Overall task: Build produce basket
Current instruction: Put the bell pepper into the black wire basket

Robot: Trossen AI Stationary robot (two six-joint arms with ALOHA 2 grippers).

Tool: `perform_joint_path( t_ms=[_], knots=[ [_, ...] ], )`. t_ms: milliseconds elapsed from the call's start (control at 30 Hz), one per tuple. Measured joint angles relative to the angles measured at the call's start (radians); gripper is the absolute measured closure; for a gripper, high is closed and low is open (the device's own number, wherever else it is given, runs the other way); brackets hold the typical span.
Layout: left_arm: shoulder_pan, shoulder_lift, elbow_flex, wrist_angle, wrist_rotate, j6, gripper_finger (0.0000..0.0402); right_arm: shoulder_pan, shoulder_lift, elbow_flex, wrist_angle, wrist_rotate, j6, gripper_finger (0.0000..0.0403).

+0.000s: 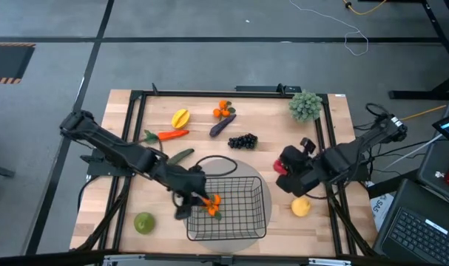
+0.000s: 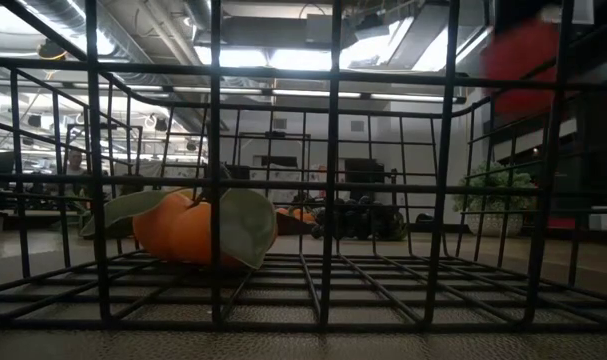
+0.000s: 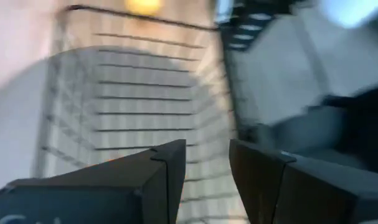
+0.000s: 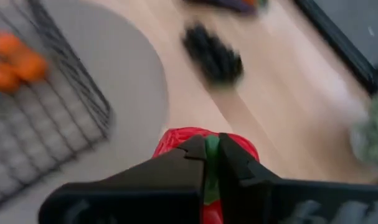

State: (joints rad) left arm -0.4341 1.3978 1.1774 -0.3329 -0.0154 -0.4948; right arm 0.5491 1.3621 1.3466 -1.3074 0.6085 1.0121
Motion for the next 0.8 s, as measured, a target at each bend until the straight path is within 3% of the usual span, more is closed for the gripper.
perform_joint_path(
  t_ms=[200,467,600,800],
  knots=[
    [-0.067,-0.104,0.000,-0.221,0.159,-0.175,0.0291,0.011,0.000,0.095,0.267,-0.010,-0.289,0.0401],
    [-0.292,-0.120,0.000,-0.430,0.162,-0.512,0.0291,0.051,0.029,0.096,0.718,-0.168,-0.623,0.0401],
    [-0.404,-0.120,0.000,-0.455,0.123,-0.620,0.0291,0.053,0.077,0.096,0.854,-0.240,-0.682,0.0399],
    [-0.536,-0.120,0.000,-0.532,-0.064,-0.662,0.0291,0.050,0.159,0.095,0.882,-0.252,-0.703,0.0397]
  ],
)
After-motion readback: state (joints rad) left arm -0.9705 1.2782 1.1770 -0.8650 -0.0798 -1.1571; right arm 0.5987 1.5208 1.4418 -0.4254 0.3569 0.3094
